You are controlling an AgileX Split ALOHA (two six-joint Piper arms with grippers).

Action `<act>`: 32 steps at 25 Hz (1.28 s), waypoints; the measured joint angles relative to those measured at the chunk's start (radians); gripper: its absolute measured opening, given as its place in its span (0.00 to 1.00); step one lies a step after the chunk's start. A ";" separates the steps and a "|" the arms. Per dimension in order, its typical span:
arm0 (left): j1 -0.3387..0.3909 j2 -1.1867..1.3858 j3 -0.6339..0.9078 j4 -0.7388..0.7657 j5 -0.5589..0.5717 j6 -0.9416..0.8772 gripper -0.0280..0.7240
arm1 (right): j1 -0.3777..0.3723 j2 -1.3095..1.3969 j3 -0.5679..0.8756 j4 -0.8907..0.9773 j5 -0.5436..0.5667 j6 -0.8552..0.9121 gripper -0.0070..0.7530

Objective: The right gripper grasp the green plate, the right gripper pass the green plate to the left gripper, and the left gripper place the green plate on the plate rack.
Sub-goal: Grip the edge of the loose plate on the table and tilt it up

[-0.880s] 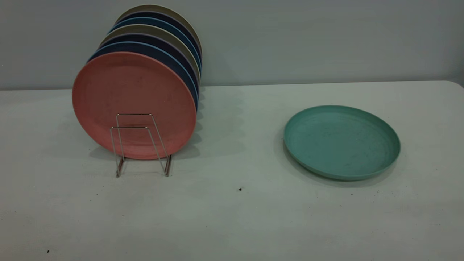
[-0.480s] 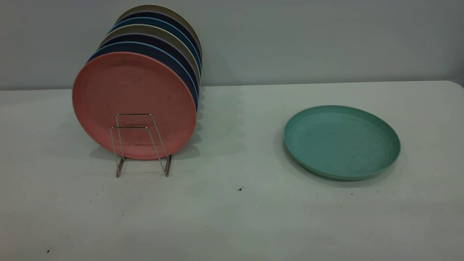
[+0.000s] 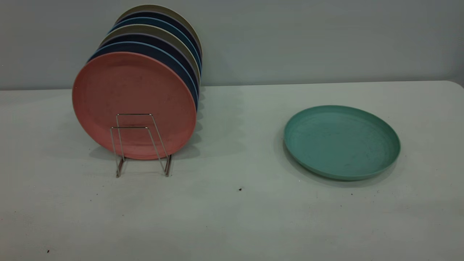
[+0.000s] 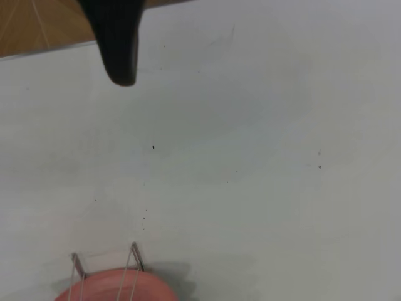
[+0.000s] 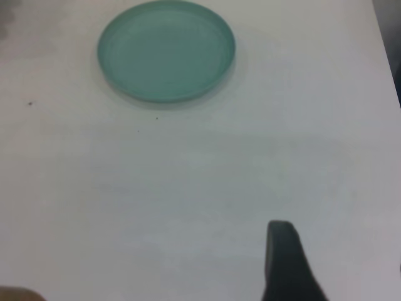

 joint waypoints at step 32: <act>0.000 0.850 -0.318 0.011 -0.297 -0.064 0.78 | 0.000 0.807 -0.162 0.199 -0.371 -0.203 0.69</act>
